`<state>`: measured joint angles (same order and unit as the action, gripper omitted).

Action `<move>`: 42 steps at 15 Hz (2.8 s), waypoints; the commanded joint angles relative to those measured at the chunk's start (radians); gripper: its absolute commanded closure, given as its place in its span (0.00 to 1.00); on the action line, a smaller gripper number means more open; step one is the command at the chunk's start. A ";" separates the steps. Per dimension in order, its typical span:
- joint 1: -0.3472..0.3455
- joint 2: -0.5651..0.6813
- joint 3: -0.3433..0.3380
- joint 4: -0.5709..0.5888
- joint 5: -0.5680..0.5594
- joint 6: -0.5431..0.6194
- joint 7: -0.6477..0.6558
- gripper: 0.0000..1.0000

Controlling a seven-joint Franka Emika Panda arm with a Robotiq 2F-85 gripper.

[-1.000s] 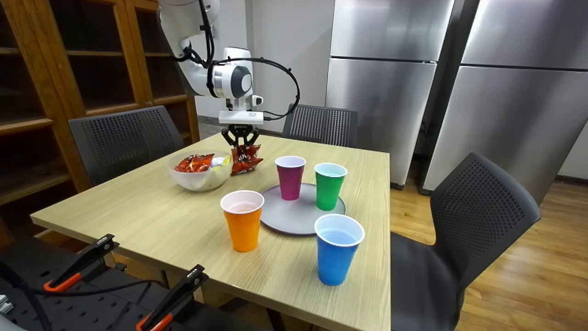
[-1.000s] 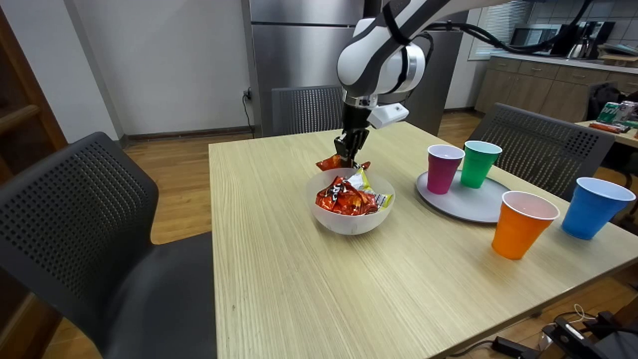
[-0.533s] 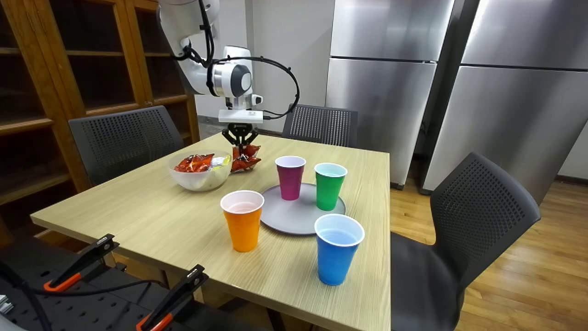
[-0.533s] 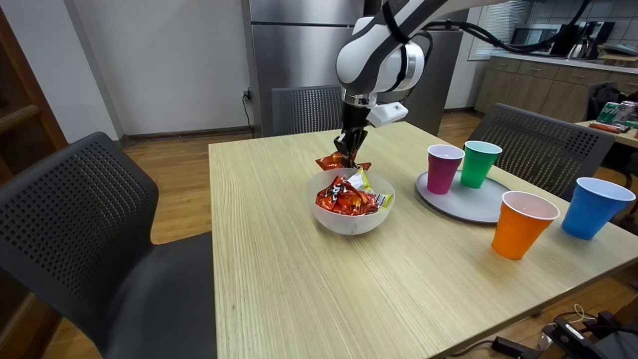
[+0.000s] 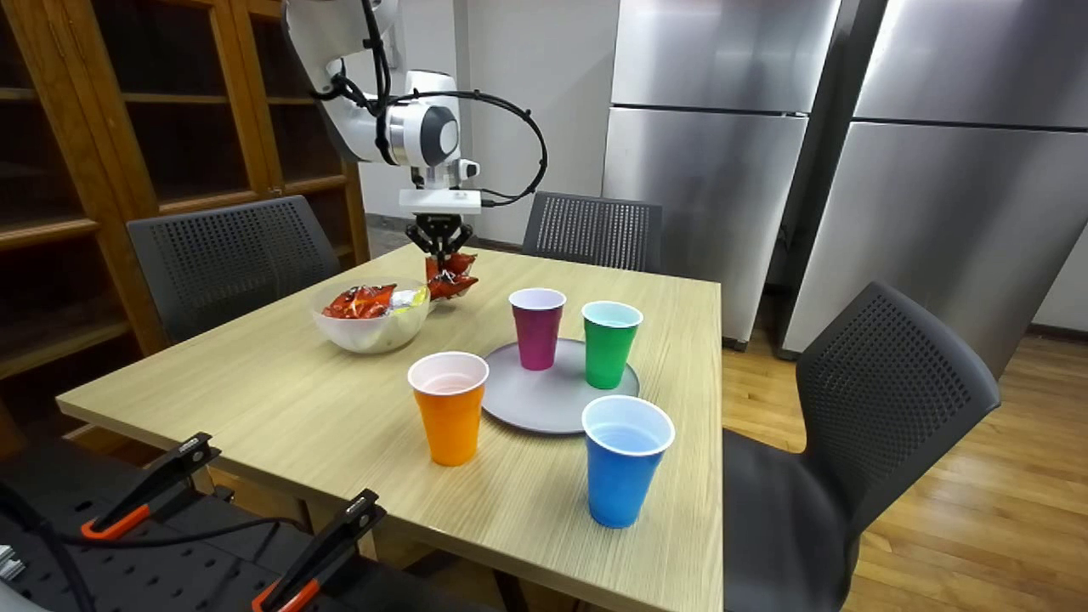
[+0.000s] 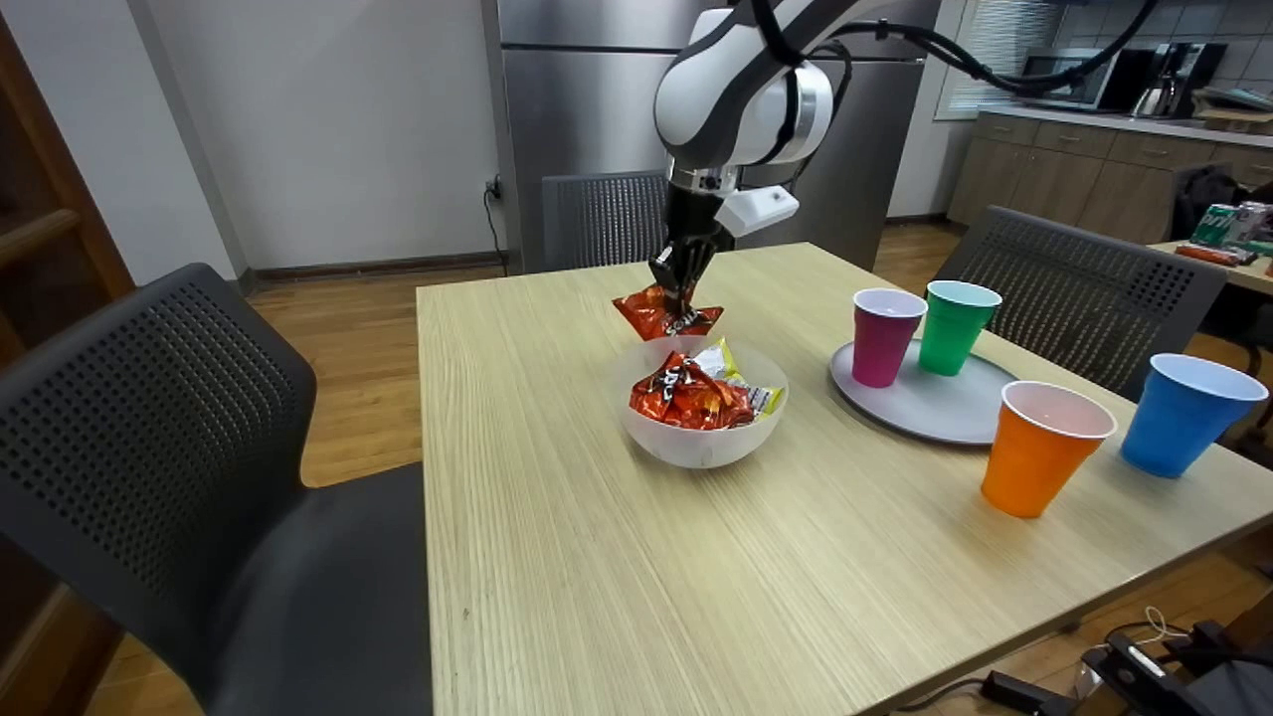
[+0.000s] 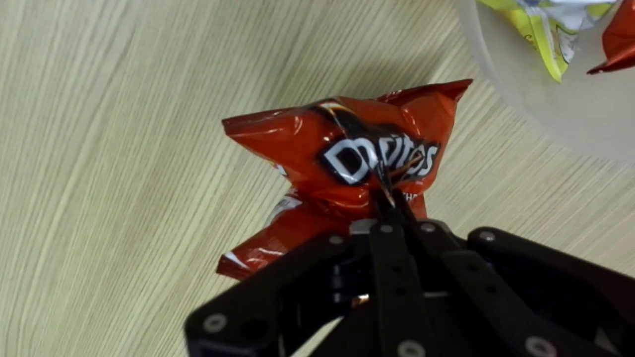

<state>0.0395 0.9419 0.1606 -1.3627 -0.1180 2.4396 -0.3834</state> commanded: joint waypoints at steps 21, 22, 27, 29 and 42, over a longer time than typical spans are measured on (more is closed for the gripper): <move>0.209 -0.294 -0.106 -0.280 -0.105 0.043 0.297 1.00; 0.216 -0.304 -0.111 -0.296 -0.110 0.045 0.319 1.00; 0.245 -0.350 -0.129 -0.380 -0.136 0.043 0.413 1.00; 0.251 -0.363 -0.132 -0.406 -0.141 0.040 0.442 1.00; 0.249 -0.364 -0.125 -0.444 -0.131 0.001 0.473 1.00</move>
<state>0.2826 0.6125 0.0387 -1.7748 -0.2390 2.4597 0.0625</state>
